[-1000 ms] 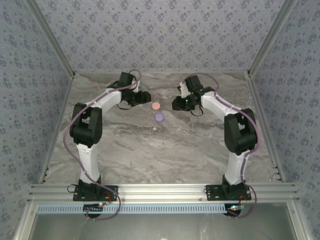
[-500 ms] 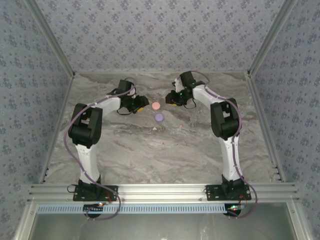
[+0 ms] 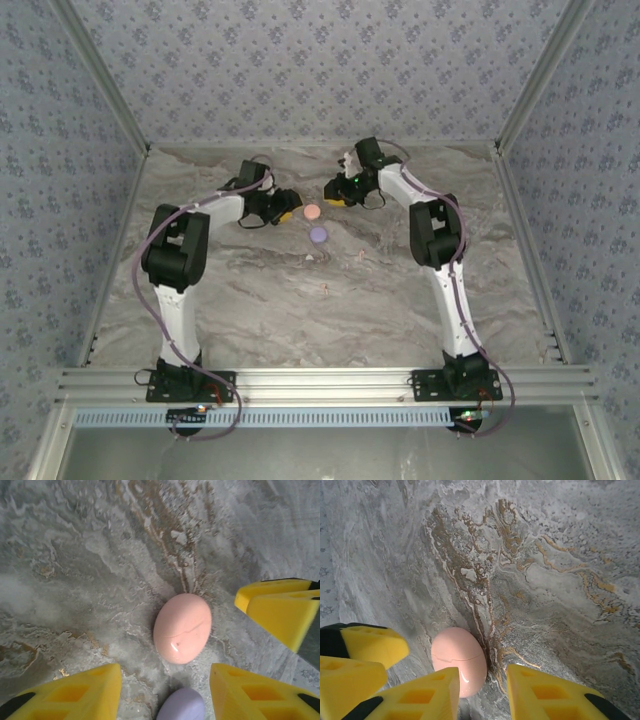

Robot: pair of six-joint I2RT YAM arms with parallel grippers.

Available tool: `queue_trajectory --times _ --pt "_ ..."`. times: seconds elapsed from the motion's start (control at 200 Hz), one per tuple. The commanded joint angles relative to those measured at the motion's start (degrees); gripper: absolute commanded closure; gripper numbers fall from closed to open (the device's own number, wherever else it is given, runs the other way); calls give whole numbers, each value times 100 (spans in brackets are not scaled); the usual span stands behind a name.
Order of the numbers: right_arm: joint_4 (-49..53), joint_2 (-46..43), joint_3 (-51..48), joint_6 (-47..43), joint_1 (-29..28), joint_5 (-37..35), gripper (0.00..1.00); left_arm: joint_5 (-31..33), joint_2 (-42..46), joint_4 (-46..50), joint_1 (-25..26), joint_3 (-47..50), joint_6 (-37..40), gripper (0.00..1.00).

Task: Insert the wireless bluetooth earbuds into the charging case

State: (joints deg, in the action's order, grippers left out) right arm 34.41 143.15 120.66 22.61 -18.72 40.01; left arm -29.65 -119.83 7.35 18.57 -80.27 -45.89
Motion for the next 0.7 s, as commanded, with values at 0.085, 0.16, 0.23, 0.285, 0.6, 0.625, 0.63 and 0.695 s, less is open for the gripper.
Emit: queue_trajectory --times 0.085,0.16,0.23,0.285,0.6,0.625,0.63,0.695 --pt "341 343 461 110 -52 402 68 -212 -244 76 142 -320 -17 49" --pt "353 388 483 111 -70 420 68 -242 -332 141 169 -403 15 49" --pt "363 426 508 129 -71 428 68 -250 -386 144 182 -437 -24 49" --pt "359 463 537 142 -83 470 69 -243 -409 133 191 -452 -41 49" --pt "491 608 699 116 -166 565 70 -241 -540 187 191 -525 -59 51" --pt "512 622 708 112 -171 550 70 -239 -546 187 191 -529 -67 52" --pt "513 624 710 112 -169 546 70 -237 -548 183 191 -536 -64 52" --pt "562 659 714 107 -177 526 70 -264 -583 187 191 -555 -65 52"
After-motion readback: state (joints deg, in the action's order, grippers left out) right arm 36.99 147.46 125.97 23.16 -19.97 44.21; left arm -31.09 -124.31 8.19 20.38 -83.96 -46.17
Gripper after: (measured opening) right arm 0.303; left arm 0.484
